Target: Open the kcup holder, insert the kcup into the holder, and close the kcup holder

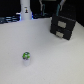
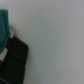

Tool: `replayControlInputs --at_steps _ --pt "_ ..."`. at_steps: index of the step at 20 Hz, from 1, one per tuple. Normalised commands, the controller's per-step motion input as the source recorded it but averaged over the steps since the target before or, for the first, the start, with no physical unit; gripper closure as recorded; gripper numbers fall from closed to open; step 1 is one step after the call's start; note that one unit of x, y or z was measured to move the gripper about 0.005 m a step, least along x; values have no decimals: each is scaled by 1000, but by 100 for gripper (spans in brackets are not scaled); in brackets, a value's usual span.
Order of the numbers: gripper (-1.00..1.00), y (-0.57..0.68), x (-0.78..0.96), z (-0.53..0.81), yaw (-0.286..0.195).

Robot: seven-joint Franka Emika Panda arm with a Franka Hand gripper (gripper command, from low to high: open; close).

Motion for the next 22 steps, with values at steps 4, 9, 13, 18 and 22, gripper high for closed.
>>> replayControlInputs --at_steps 4,9,13,18,22 --pt "-100 630 -407 -11 -175" --pt "-100 606 -396 -49 -175" --pt "-100 628 -419 -105 -172" --pt "-100 646 -410 -168 -163" --pt "-100 535 -278 -297 -152"
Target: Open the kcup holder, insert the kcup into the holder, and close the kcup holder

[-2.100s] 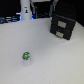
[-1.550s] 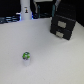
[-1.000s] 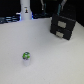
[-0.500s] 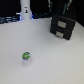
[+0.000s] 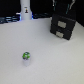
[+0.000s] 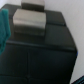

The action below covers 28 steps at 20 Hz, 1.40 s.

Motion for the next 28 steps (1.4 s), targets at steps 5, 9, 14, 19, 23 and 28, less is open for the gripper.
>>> replayControlInputs --at_steps 5,9,14,19,23,28 --pt "-100 440 -156 -388 -145" --pt "-100 263 -27 -367 -93" --pt "-100 156 -36 -310 -55" --pt "-100 119 -217 -385 -23" --pt "-100 35 -323 -470 -20" --pt "-100 14 -297 -468 -26"
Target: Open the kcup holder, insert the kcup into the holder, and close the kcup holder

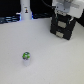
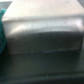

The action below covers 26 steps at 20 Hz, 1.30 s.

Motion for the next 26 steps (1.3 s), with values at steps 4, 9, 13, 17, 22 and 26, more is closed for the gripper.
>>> replayControlInputs --at_steps 4,9,13,17,22,26 --pt "100 9 -219 -171 -8" --pt "100 -3 0 0 -9" --pt "100 -65 388 33 -22" --pt "100 -103 840 167 -10" --pt "100 -215 956 210 -53" --pt "100 -211 973 153 -22"
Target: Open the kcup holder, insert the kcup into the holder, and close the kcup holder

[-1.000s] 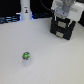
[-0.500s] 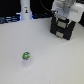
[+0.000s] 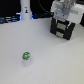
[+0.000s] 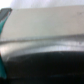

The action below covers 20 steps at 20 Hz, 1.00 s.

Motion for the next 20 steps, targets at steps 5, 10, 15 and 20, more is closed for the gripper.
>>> replayControlInputs --at_steps 5,10,15,20 --pt "100 -271 965 118 -63" --pt "100 -271 966 161 -61" --pt "100 -278 962 176 -63" --pt "100 -310 942 183 -71"
